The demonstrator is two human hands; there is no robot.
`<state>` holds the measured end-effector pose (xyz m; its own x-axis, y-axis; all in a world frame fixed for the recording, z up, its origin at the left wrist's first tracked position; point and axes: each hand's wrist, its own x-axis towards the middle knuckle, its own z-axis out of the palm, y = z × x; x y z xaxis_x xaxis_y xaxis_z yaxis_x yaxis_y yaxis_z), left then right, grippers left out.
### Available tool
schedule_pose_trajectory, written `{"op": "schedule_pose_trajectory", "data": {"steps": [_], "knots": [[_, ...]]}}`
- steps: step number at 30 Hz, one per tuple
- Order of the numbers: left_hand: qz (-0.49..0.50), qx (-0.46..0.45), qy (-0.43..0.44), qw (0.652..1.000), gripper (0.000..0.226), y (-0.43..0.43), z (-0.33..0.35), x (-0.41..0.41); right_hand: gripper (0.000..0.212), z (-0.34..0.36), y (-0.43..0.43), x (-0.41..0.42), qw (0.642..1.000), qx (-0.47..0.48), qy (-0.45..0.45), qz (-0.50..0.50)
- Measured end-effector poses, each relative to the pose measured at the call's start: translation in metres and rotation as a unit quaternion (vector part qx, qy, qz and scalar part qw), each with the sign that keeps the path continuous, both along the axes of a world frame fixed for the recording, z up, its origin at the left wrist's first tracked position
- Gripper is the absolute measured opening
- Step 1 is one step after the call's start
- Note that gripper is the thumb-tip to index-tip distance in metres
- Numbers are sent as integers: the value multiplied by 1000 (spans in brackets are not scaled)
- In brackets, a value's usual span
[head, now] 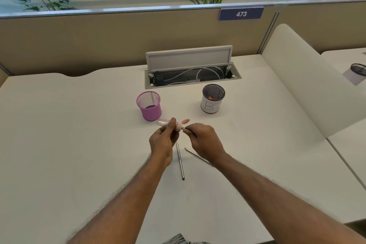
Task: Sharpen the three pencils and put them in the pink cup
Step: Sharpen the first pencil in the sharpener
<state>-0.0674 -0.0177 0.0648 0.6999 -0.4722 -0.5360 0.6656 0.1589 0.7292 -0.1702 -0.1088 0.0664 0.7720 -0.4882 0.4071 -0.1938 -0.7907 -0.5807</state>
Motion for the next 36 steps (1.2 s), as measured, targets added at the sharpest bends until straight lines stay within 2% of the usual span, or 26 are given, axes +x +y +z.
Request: {"op": "schedule_pose_trajectory", "data": {"steps": [2,4,6,8,9,10,12,14,16,18,20,22,26,29,32,34,36], "knots": [[-10,-14,1,1000,11,2,-1,1,17,4,-3,2,991,132,24,-17],[-26,-39,2,999,9,5,-1,2,20,11,-9,3,953,296,65,-22],[-47,-71,-1,996,10,7,-2,4,18,17,-17,3,873,479,96,-4],[-62,-93,-5,994,12,9,-3,5,18,22,-22,0,785,607,121,18],[-65,-95,-11,993,14,9,-3,6,18,23,-23,-1,761,635,130,30],[-64,-91,-18,994,18,8,-3,6,16,23,-22,-1,753,642,134,42],[-56,-67,-30,996,20,8,-4,6,6,23,-17,-1,781,610,126,52],[-36,-29,-31,998,16,8,-7,5,10,20,-11,1,835,541,96,33],[-19,4,-31,999,16,7,-9,4,12,15,-6,1,911,406,69,-5],[-9,23,-31,999,19,5,-10,2,9,9,-3,-1,975,216,57,-24],[-2,30,-27,999,18,3,-8,-1,13,2,1,-3,997,30,60,-25],[8,31,-14,999,18,2,-7,-4,17,-1,2,-4,997,-48,54,-13],[-3,14,-10,1000,16,3,-7,-3,15,-2,1,-2,1000,9,25,11],[-27,-23,-14,999,11,6,-5,-1,19,2,-1,1,983,181,31,-15],[-53,-67,-16,996,9,9,-6,2,22,9,-8,2,917,394,56,-16],[-76,-99,-21,992,13,11,-6,4,19,12,-13,0,846,530,58,13],[-92,-112,-26,989,17,12,-6,6,19,15,-17,-2,786,613,72,39]]}}
